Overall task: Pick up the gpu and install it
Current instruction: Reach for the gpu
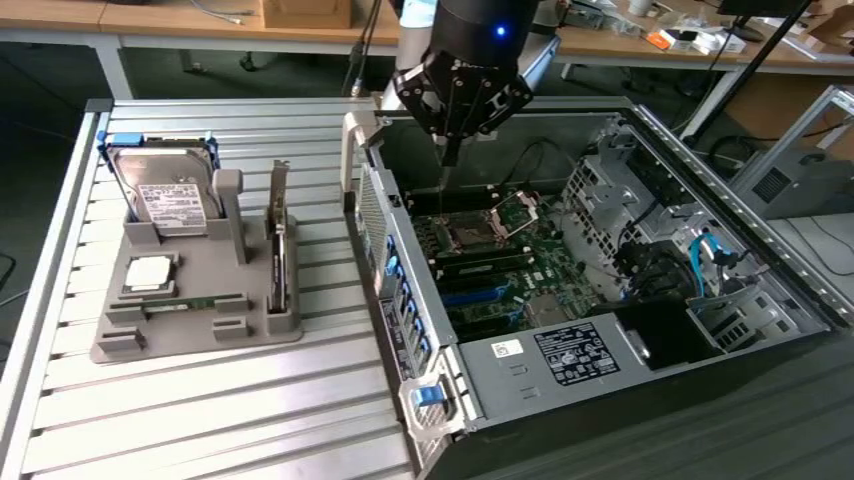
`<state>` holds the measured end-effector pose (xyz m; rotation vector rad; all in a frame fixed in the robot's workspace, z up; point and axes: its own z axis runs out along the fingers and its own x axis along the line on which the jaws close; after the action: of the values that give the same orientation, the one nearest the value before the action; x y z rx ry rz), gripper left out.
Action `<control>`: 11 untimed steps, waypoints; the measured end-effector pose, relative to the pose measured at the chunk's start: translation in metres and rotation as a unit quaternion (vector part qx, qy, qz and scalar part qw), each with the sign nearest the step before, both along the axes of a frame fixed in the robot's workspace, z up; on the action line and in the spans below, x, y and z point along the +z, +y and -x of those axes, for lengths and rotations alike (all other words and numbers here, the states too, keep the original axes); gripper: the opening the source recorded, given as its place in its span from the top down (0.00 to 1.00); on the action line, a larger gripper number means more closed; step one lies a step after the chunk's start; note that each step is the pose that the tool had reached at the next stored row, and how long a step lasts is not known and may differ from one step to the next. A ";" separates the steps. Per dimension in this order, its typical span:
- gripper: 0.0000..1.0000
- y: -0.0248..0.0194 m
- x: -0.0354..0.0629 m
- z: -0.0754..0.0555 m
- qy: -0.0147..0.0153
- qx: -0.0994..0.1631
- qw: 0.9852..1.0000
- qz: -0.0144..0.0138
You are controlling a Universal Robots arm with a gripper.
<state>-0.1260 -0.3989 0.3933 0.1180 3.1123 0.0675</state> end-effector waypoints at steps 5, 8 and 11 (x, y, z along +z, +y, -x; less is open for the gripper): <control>0.89 0.0000 0.0000 0.003 0.000 0.000 1.000 0.000; 0.89 0.0000 0.0000 0.004 0.000 0.000 1.000 0.000; 0.89 0.0000 0.0000 0.005 0.000 0.000 1.000 0.000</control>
<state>-0.1315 -0.3989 0.3933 0.1179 3.1121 0.0676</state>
